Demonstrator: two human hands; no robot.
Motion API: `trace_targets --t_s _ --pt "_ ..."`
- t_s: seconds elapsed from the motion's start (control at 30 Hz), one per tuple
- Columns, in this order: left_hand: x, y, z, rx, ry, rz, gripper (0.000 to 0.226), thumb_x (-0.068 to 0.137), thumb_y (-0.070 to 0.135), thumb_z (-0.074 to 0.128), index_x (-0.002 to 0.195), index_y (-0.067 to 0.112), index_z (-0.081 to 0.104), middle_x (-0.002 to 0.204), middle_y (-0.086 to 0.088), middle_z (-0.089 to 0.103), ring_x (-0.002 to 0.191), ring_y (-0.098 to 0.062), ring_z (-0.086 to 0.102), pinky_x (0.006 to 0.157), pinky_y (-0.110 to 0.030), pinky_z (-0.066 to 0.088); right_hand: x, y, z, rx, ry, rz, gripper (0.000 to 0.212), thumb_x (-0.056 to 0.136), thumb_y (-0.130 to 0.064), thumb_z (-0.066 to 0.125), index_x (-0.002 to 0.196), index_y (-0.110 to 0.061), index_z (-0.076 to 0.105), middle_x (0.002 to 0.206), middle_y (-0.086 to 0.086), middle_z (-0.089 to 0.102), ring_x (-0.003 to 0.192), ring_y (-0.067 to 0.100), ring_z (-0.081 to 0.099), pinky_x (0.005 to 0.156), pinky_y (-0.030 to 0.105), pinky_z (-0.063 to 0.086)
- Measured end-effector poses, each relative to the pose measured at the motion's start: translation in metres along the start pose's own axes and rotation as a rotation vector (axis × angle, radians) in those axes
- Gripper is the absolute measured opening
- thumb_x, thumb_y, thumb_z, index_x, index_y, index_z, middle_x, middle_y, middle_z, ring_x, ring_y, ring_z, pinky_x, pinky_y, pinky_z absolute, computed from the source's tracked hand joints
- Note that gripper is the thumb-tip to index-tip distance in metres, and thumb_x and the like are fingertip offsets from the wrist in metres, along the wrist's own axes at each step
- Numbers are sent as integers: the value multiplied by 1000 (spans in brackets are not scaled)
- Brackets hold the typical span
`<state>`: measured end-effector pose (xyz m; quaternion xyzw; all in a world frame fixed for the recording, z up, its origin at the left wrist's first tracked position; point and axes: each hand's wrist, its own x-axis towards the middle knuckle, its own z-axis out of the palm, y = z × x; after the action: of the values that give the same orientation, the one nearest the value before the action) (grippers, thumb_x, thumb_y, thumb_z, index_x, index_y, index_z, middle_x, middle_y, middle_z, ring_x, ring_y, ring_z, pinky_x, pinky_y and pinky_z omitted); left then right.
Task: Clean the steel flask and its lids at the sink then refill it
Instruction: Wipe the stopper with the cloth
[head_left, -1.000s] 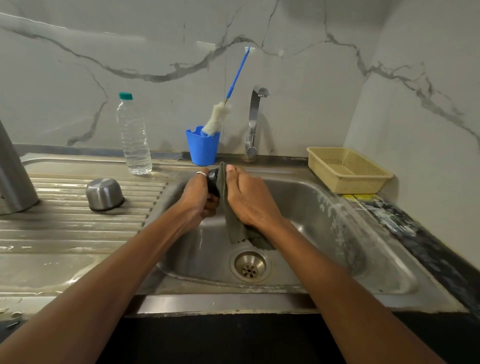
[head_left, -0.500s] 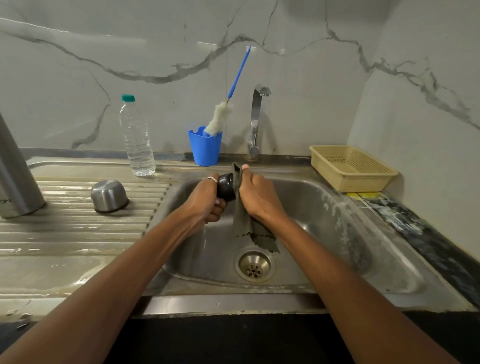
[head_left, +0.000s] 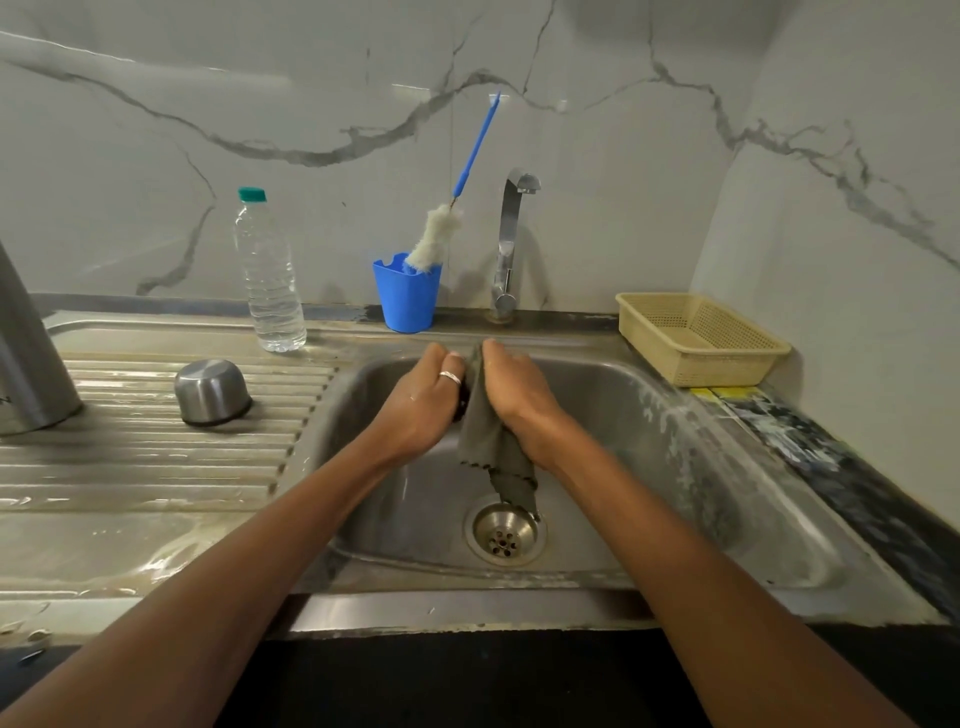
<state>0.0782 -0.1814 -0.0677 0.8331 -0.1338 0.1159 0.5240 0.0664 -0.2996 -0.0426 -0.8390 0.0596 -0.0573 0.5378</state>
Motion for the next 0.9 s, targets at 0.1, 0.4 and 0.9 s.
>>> trace_targets --t_s 0.1,0.4,0.9 --pt "-6 -2 0 257 -29 205 29 110 33 33 91 14 44 77 -3 58 65 -16 55 62 -38 40 3 6 -12 292 -205 287 38 97 -21 38 66 -15 59 71 9 63 65 21 59 57 31 50" --pt "1 -3 -5 -455 -232 -555 42 107 34 29 71 20 44 54 3 37 45 -7 27 38 -18 20 -9 15 9 -499 106 -608 46 105 -51 28 98 -17 59 86 7 68 78 27 63 74 43 52" --pt "-1 11 5 -346 -124 -466 48 106 50 30 72 20 45 59 3 44 49 -10 34 42 -22 26 1 16 0 -338 179 -600 43 107 -40 34 80 -18 59 70 -2 62 64 11 58 62 30 47"
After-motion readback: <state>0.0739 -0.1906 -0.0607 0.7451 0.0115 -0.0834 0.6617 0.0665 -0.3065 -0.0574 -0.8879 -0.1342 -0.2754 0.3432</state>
